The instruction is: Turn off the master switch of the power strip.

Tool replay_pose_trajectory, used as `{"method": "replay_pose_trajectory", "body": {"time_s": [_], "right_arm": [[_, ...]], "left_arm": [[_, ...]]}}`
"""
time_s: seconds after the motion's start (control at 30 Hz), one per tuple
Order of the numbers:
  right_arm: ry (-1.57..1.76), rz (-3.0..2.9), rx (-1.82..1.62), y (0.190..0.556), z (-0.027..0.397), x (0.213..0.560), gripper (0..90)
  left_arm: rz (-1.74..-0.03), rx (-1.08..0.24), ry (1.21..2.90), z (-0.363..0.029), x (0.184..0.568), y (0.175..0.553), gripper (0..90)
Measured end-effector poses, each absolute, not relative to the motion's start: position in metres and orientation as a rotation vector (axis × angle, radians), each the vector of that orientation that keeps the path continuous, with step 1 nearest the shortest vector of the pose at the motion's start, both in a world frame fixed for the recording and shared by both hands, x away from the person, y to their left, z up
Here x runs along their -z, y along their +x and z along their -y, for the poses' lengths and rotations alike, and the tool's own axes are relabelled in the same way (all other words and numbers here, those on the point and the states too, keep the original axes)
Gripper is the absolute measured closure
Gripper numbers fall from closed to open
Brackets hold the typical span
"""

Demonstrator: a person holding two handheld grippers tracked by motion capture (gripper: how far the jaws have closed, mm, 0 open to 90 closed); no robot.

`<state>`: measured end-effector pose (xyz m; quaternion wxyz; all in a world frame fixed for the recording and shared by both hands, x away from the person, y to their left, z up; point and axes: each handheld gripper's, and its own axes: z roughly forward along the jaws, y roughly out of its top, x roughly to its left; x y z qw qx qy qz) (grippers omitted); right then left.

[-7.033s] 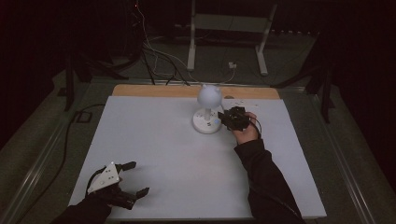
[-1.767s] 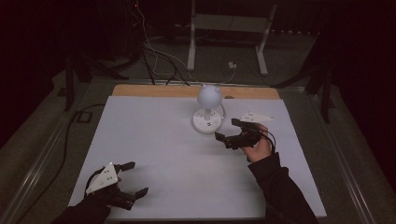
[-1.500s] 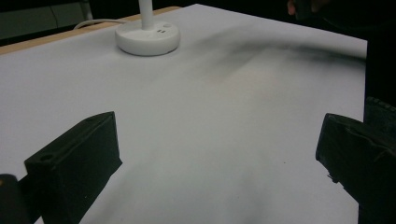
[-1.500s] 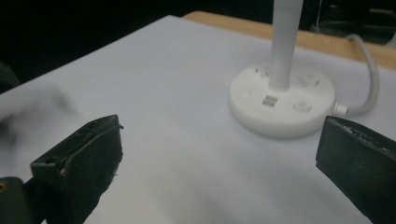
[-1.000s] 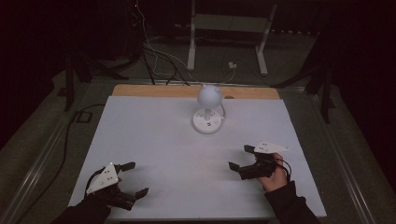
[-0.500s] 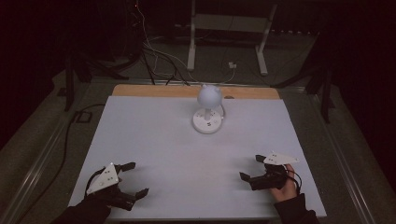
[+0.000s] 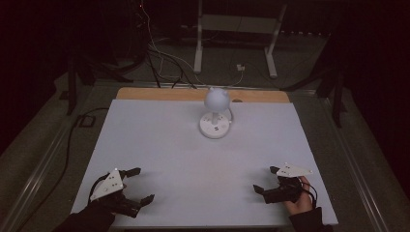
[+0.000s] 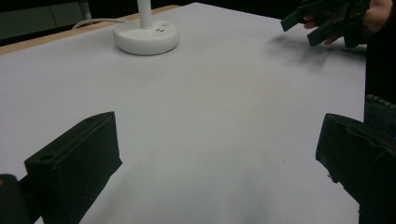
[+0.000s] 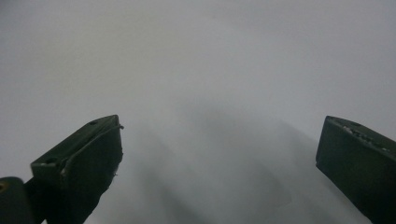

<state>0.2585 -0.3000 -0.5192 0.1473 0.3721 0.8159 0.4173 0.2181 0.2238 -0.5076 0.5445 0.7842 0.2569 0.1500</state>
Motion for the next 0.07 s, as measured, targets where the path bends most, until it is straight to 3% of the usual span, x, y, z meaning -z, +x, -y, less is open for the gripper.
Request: {"method": "replay_pose_trajectory", "body": {"time_s": [0.07], "right_arm": [[1.075,-2.348,-1.202,0.2592,0.2998,0.5199,0.4]], "left_arm": [[-0.608,-0.357,1.862,-0.2236,0.5075,0.2181,0.3]]}}
